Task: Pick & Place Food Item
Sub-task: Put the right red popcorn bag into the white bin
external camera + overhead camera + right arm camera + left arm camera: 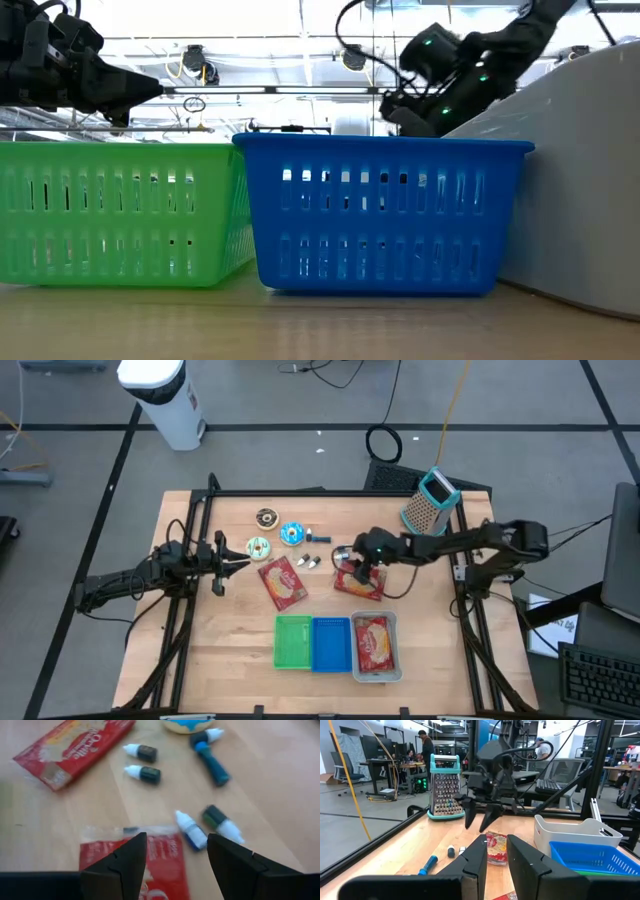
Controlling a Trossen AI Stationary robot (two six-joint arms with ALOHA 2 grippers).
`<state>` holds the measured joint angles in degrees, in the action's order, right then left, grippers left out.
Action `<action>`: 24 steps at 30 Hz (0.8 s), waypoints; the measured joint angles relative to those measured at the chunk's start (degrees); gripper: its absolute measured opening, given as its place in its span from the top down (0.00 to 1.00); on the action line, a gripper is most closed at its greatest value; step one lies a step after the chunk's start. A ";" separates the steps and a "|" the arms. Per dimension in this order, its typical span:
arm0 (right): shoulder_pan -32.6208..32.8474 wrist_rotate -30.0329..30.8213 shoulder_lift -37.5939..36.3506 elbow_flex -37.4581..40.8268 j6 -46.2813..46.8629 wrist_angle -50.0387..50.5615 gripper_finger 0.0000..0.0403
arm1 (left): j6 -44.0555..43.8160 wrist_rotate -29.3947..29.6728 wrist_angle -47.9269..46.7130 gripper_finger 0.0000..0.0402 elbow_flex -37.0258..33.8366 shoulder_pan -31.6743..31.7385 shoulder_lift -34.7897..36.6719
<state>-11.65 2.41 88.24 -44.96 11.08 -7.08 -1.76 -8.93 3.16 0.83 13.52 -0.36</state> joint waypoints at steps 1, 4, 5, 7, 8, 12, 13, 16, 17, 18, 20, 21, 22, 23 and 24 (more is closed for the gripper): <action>-0.08 -0.86 0.86 -0.44 -0.12 -0.11 0.51 | 0.00 -0.02 0.00 0.82 0.01 0.00 0.00; -0.07 -1.02 3.52 -0.95 -1.95 -0.76 0.51 | 0.00 -0.03 -0.04 0.82 -0.01 0.00 0.00; -0.05 -1.03 4.24 -0.95 -2.53 -0.67 0.51 | -0.02 -0.03 0.01 0.82 0.00 0.00 0.00; -0.03 -1.03 5.50 -0.93 -2.82 -0.79 0.51 | 0.00 0.01 -0.02 0.82 -0.01 0.00 0.00; -0.03 -1.03 6.23 -0.93 -2.67 -1.33 0.51 | 0.00 0.02 -0.04 0.82 -0.01 0.00 0.00; -0.01 -1.03 8.54 -0.93 -1.98 -1.17 0.51 | 0.00 0.33 -0.01 0.82 -0.01 0.00 0.00; -0.01 -1.03 8.91 -0.93 -1.97 -0.99 0.51 | -0.01 0.33 0.04 0.82 -0.01 0.00 0.00; -0.01 0.12 9.51 -0.93 -1.94 -0.52 0.51 | 0.00 0.33 0.02 0.82 -0.01 0.00 0.00; 0.03 1.82 9.51 -0.93 -1.90 -0.03 0.51 | 0.00 0.34 0.02 0.82 -0.01 0.00 0.00; 0.09 3.66 9.47 -0.93 -1.86 0.40 0.51 | 0.00 0.33 0.02 0.82 -0.01 0.00 0.00; 0.14 8.15 9.47 -0.93 -1.21 1.70 0.51 | 0.00 0.33 0.01 0.82 -0.01 0.00 0.00; 0.14 10.60 9.44 -0.94 -1.11 2.46 0.51 | -0.02 0.33 0.04 0.82 -0.01 0.00 0.00; 0.14 12.65 9.42 -0.95 -1.02 3.27 0.51 | -0.01 0.33 0.01 0.82 -0.01 0.00 0.00; 0.14 14.68 9.40 -0.95 -0.84 4.12 0.51 | 0.00 0.33 0.00 0.82 -0.01 0.00 0.00; 0.14 16.36 9.40 -0.95 -0.15 4.98 0.51 | -0.01 0.33 0.02 0.82 -0.01 0.00 0.00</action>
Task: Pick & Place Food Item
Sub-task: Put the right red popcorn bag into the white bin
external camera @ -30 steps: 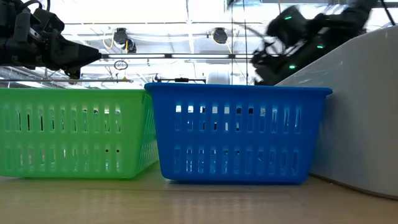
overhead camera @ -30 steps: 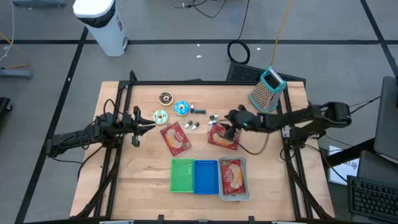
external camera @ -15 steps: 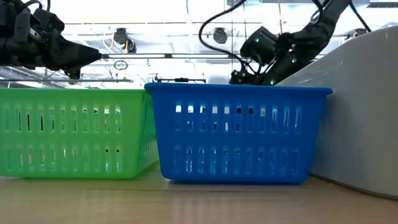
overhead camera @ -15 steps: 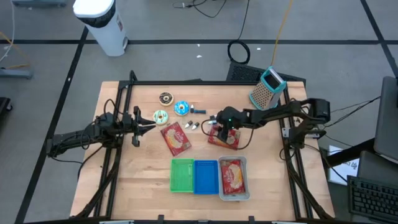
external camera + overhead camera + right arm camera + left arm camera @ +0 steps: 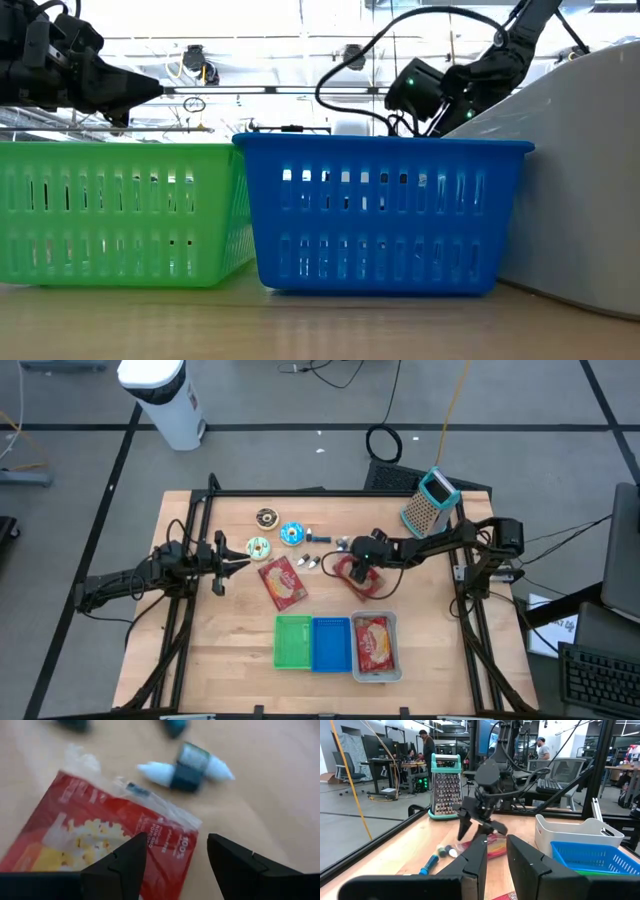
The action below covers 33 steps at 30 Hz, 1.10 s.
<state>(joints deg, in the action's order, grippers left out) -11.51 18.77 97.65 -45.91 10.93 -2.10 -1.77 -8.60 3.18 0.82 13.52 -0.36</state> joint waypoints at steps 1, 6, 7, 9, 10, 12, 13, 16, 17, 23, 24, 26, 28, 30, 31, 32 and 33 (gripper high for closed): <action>0.00 1.60 0.00 0.00 0.87 0.91 0.51 | 0.00 0.00 0.00 0.82 0.01 0.00 0.00; -0.04 3.92 0.00 -0.02 6.25 3.18 0.51 | -0.01 0.00 -0.02 0.82 0.00 0.00 0.00; -0.04 3.90 0.00 -0.02 7.70 3.25 0.51 | 0.01 -0.01 0.00 0.82 0.00 0.00 0.00; -0.04 3.57 0.00 -0.02 10.88 3.45 0.51 | -0.01 0.00 0.00 0.82 0.00 0.00 0.00; -0.04 2.76 0.00 -0.02 12.32 3.50 0.51 | -0.01 -0.02 0.00 0.82 0.00 0.00 0.00; -0.28 -0.03 -0.02 -0.04 15.55 3.53 0.51 | 0.01 -0.02 0.00 0.82 0.00 0.00 0.00; -0.50 -1.47 -0.04 -0.04 17.50 3.59 0.51 | -0.01 -0.02 0.00 0.82 0.00 0.00 0.00; -1.21 -6.37 -0.04 -0.04 21.66 3.40 0.51 | -0.01 -0.02 0.00 0.82 0.01 0.00 0.00; -1.50 -7.56 -0.07 -0.08 22.10 3.38 0.51 | 0.01 -0.02 0.00 0.82 0.00 0.00 0.00; -2.84 -11.24 -0.11 -0.09 22.70 3.44 0.51 | -0.01 -0.02 0.00 0.82 0.00 0.00 0.00; -2.82 -11.26 -0.11 -0.09 22.70 3.44 0.51 | 0.01 -0.02 0.00 0.82 0.00 0.00 0.00; -2.92 -11.60 -0.11 -0.09 22.68 3.44 0.52 | 0.00 -0.03 0.00 0.82 0.00 0.00 0.00; -3.34 -12.71 -0.09 -0.04 22.64 3.58 0.53 | -0.01 -0.02 0.00 0.82 0.00 0.00 0.00; -3.43 -12.69 -0.07 -0.04 22.12 3.64 0.57 | 0.01 -0.04 0.00 0.82 0.00 0.00 0.00; -3.44 -12.66 -0.06 -0.01 21.67 3.64 0.59 | -0.01 -0.03 0.00 0.82 0.00 0.00 0.00; -3.45 -12.70 -0.04 0.00 21.31 3.61 0.61 | 0.01 -0.04 0.02 0.82 0.00 0.00 0.00; -3.45 -12.78 -0.04 0.00 21.12 3.57 0.64 | 0.01 -0.04 0.00 0.82 0.00 0.00 0.00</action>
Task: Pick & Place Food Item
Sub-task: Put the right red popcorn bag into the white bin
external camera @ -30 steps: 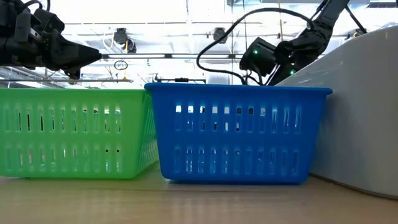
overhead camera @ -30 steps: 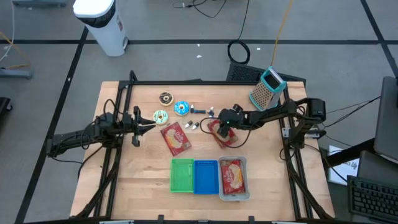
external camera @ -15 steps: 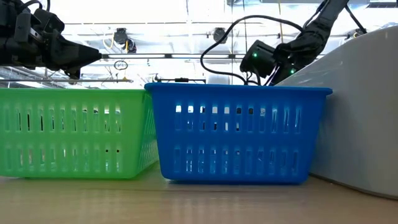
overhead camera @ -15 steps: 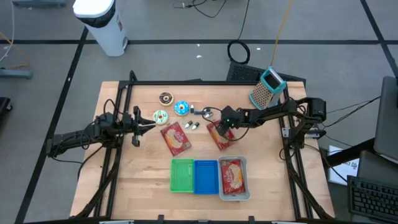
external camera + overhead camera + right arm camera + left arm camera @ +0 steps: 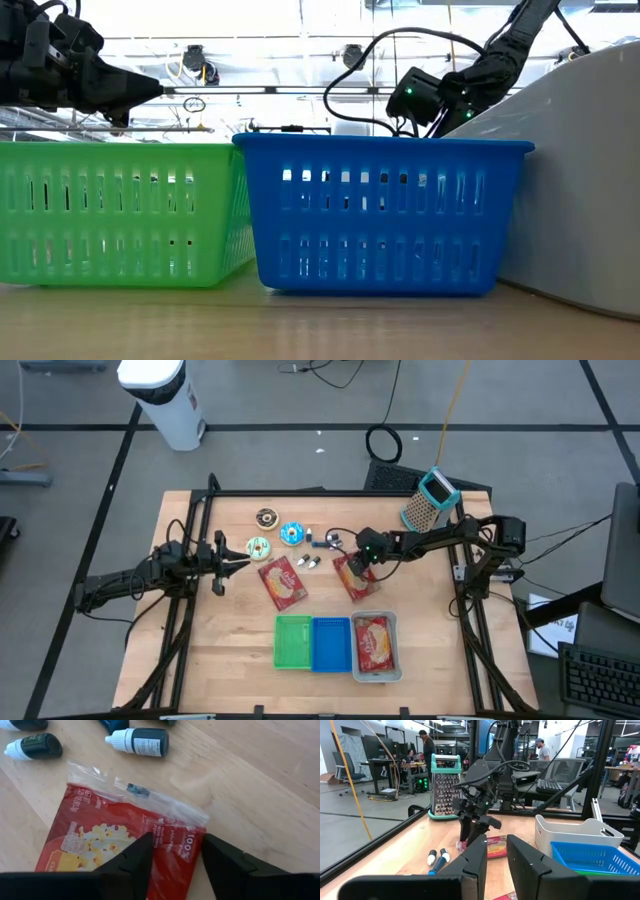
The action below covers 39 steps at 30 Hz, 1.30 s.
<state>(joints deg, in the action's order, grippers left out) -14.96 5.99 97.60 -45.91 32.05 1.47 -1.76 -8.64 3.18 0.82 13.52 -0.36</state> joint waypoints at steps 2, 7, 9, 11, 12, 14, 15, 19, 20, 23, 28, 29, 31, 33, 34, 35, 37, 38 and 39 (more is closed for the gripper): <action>0.02 -0.08 0.04 0.00 -0.47 -0.06 0.70 | -0.01 0.01 0.00 0.82 0.00 0.00 0.00; 0.02 -0.23 0.09 0.03 -3.67 -0.16 0.87 | -0.02 0.00 0.00 0.82 0.00 0.00 0.00; 0.04 -0.35 0.09 0.04 -4.93 -0.52 0.93 | 0.00 0.00 0.02 0.82 0.00 0.00 0.00; 0.04 -0.51 0.07 0.07 -6.11 -1.26 0.98 | -0.01 0.00 0.00 0.82 0.00 0.00 0.00; 0.06 -0.60 -0.36 0.13 -6.62 -1.51 0.99 | 0.00 0.00 0.00 0.82 0.00 0.00 0.00; 0.09 -1.09 -1.29 0.23 -7.63 -2.05 0.98 | 0.00 0.00 0.00 0.82 0.00 0.00 0.00; 0.09 -1.18 -1.85 0.26 -8.11 -2.34 0.98 | 0.00 0.00 0.01 0.82 0.00 0.00 0.00; 0.13 0.10 -6.55 0.35 -10.19 -2.74 0.99 | 0.00 0.00 0.02 0.82 0.00 0.00 0.00; 0.18 1.06 -7.98 0.31 -10.60 -2.84 0.99 | -0.02 -0.06 0.00 0.82 0.00 0.00 0.00; 0.59 4.14 -12.26 0.83 -12.18 -2.81 1.00 | -0.02 -0.06 0.01 0.82 0.00 0.00 0.00; 1.68 11.19 -19.47 3.31 -13.75 -3.46 1.00 | 0.00 -0.07 0.00 0.82 0.00 -0.02 0.00; 1.98 13.25 -20.90 4.22 -13.83 -3.85 1.00 | 0.00 -0.07 0.00 0.82 0.00 -0.02 0.00; 2.57 17.15 -23.69 6.53 -13.82 -5.34 1.00 | -0.01 -0.04 0.02 0.82 0.00 -0.02 0.00; 3.17 20.24 -26.45 9.81 -13.74 -9.43 1.00 | -0.01 -0.04 0.00 0.82 0.00 -0.02 0.00; 3.45 21.42 -27.76 11.70 -13.75 -12.11 1.00 | 0.00 -0.02 0.01 0.82 0.00 -0.02 0.00; 3.71 22.41 -29.06 13.81 -13.73 -15.20 1.00 | -0.01 -0.02 0.02 0.82 0.00 -0.02 0.00; 4.16 23.74 -31.26 18.48 -13.87 -23.02 1.00 | 0.00 -0.02 0.00 0.82 0.00 -0.02 0.00; 4.37 23.85 -32.27 21.01 -14.50 -27.69 1.00 | 0.00 -0.02 0.01 0.82 0.00 -0.01 0.00; 4.58 23.85 -33.04 23.60 -15.24 -32.50 1.00 | 0.00 -0.02 0.00 0.82 0.00 -0.02 0.00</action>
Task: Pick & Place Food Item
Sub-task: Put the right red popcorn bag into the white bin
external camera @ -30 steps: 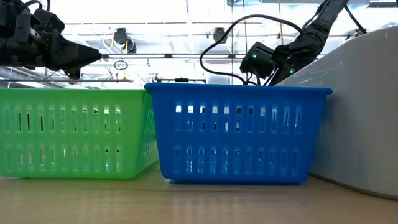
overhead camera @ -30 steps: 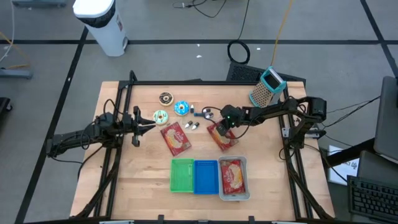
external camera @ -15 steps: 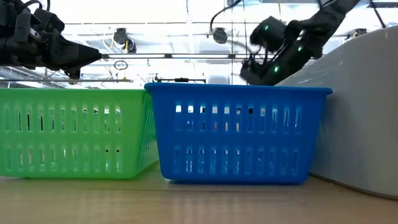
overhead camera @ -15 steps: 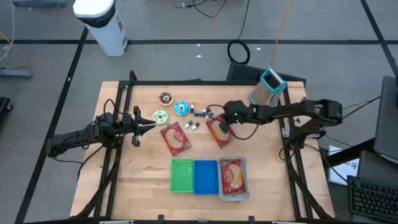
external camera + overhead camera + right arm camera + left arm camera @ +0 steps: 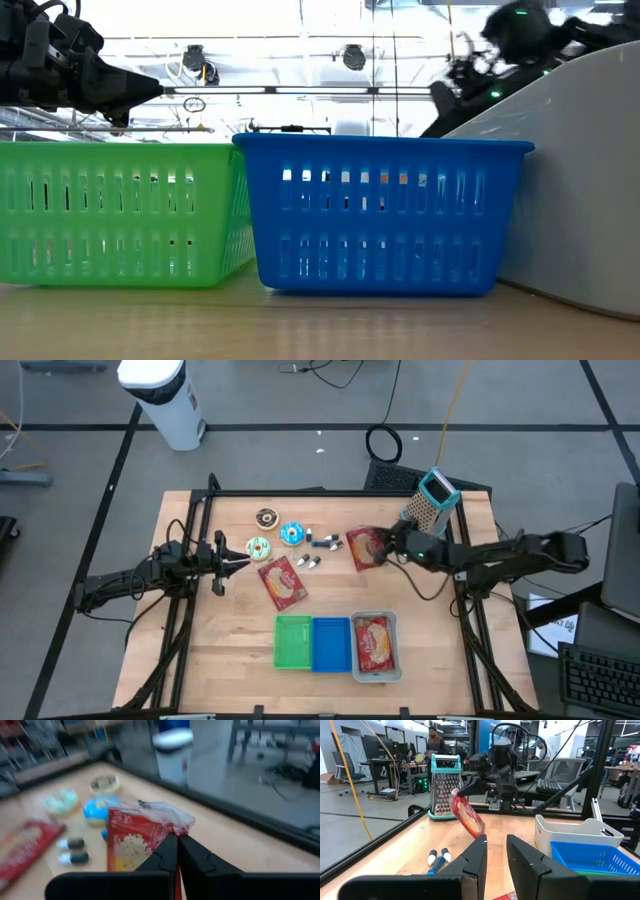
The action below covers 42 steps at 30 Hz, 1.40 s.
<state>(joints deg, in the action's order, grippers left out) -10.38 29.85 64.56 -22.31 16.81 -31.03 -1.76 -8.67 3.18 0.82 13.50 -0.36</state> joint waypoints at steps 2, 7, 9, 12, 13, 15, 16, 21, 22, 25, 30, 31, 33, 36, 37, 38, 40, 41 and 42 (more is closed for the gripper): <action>0.41 -0.89 -1.20 4.99 -1.87 -10.09 1.00 | 0.00 0.00 0.01 0.82 0.00 0.00 0.00; 0.38 -7.12 -2.19 15.46 -3.07 -29.94 1.00 | -0.01 0.02 0.00 0.82 0.00 0.02 0.00; 0.37 -9.10 -2.17 18.07 -3.08 -33.70 1.00 | -0.01 0.03 0.02 0.82 0.00 0.02 0.00; 0.38 -12.81 -2.27 20.28 -4.04 -37.03 1.00 | 0.00 0.04 0.02 0.82 0.00 0.01 0.00; 0.38 -13.99 -2.21 20.53 -4.61 -37.09 1.00 | 0.00 0.04 0.02 0.82 0.00 0.02 0.00; 0.38 -16.53 -2.15 20.59 -5.39 -36.20 1.00 | 0.00 0.04 0.02 0.82 0.00 0.00 0.00; 0.45 -17.28 -2.17 20.61 -5.51 -36.23 1.00 | 0.00 0.04 0.02 0.82 0.00 0.02 0.00; 0.44 -18.16 -2.19 20.66 -4.78 -36.84 1.00 | -0.02 0.04 0.02 0.82 0.00 0.01 0.00; 0.43 -18.20 -2.19 20.68 -4.38 -36.84 1.00 | -0.02 0.04 0.02 0.82 0.00 0.02 0.00; 0.34 -22.16 -2.19 20.70 -4.00 -36.87 1.00 | 0.00 0.04 0.02 0.82 0.00 0.02 0.00; 0.36 -33.42 -2.19 20.72 -0.97 -36.91 1.00 | -0.01 0.04 0.02 0.82 0.00 0.02 0.00; 0.38 -34.91 -2.19 20.72 -0.60 -36.90 1.00 | -0.01 0.04 0.02 0.82 0.00 0.01 0.00; 0.37 -37.12 -2.19 20.77 -0.29 -36.91 1.00 | -0.02 0.04 0.02 0.82 0.00 0.02 0.00; 0.36 -38.64 -2.19 20.77 -0.29 -37.09 1.00 | -0.02 0.04 0.02 0.82 0.00 0.01 0.00; 0.36 -38.80 -2.19 20.77 -0.31 -37.11 1.00 | 0.00 0.04 0.02 0.82 0.00 0.02 0.00; 0.36 -38.80 -2.19 20.77 -0.34 -37.11 1.00 | 0.00 0.04 0.02 0.82 0.00 0.02 0.00; 0.34 -38.59 -2.19 20.77 -0.34 -37.10 1.00 | 0.00 0.04 0.02 0.82 0.00 0.02 0.00; 0.34 -38.23 -2.19 20.77 -0.34 -37.08 1.00 | 0.00 0.04 0.02 0.82 0.00 0.00 0.00; 0.34 -37.65 -2.19 20.77 -0.37 -36.93 1.00 | -0.01 0.04 0.02 0.82 0.00 0.02 0.00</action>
<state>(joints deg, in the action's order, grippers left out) -10.04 -7.81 62.37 -1.54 16.43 -67.96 -1.77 -8.62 3.20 0.82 13.52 -0.36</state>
